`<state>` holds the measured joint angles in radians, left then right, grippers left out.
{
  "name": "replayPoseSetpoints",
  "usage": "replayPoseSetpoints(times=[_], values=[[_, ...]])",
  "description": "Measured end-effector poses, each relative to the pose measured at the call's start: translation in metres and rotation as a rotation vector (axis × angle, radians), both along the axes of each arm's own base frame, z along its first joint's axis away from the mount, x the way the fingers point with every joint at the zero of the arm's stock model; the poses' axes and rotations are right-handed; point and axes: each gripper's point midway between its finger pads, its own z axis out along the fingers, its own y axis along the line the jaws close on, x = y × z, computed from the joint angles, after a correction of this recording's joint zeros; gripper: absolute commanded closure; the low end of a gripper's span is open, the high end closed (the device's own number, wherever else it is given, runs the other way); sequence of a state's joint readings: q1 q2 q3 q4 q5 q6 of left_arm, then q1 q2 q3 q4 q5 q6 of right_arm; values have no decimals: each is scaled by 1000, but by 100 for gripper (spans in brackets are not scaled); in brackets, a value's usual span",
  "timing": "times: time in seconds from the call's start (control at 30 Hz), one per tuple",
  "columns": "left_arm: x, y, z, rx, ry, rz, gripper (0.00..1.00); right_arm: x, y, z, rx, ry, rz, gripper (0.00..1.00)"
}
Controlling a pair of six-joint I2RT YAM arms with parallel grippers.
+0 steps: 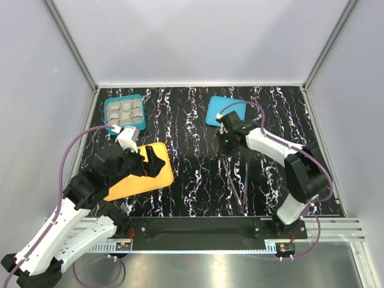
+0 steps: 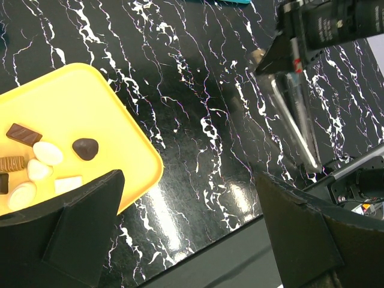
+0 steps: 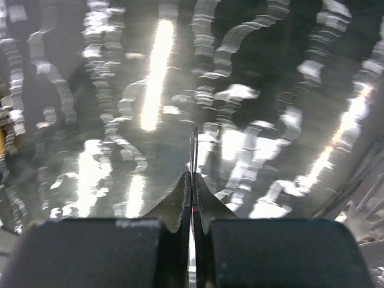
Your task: Pack the chocolate
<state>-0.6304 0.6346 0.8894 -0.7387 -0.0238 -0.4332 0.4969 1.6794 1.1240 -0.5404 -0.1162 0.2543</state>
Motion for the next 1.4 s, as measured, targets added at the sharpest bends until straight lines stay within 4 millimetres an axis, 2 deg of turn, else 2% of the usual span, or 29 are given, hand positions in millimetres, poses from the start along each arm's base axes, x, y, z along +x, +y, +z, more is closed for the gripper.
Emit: replayPoseSetpoints(times=[0.13,0.23,0.33,0.4,0.53,0.6,0.7,0.73,0.77,0.83,0.97,1.03,1.13,1.23,1.4], values=[[0,4,3,-4,-18,14,1,-3,47,8,23,-29,115,100],[-2,8,10,-17,-45,25,1,0,81,6,15,-45,195,99],[-6,14,18,-37,-83,40,1,-3,103,-6,-8,-38,249,95],[-7,18,22,-43,-101,51,1,-6,108,-16,-27,-24,266,92],[-8,26,25,-35,-126,77,1,-7,106,-29,-55,-2,266,77],[-7,28,25,-31,-133,89,1,-6,104,-30,-68,-4,260,64],[-5,31,24,-21,-134,103,1,-4,104,-28,-72,-9,252,51],[-5,31,23,-16,-130,106,1,-4,104,-26,-68,-11,245,44],[-5,32,21,-9,-124,110,1,-3,105,-24,-65,-14,242,32],[-3,32,17,10,-106,114,1,-4,104,-15,-55,-21,218,2],[-2,31,11,34,-76,115,1,-4,101,25,-2,-91,176,0],[-3,32,10,35,-70,116,1,-8,93,52,25,-138,135,0],[-6,34,13,22,-80,118,1,-18,77,75,46,-180,74,0],[-8,35,14,14,-83,120,1,-34,56,76,36,-176,18,0],[-8,33,14,1,-75,119,1,-67,23,42,-24,-90,-47,0]])
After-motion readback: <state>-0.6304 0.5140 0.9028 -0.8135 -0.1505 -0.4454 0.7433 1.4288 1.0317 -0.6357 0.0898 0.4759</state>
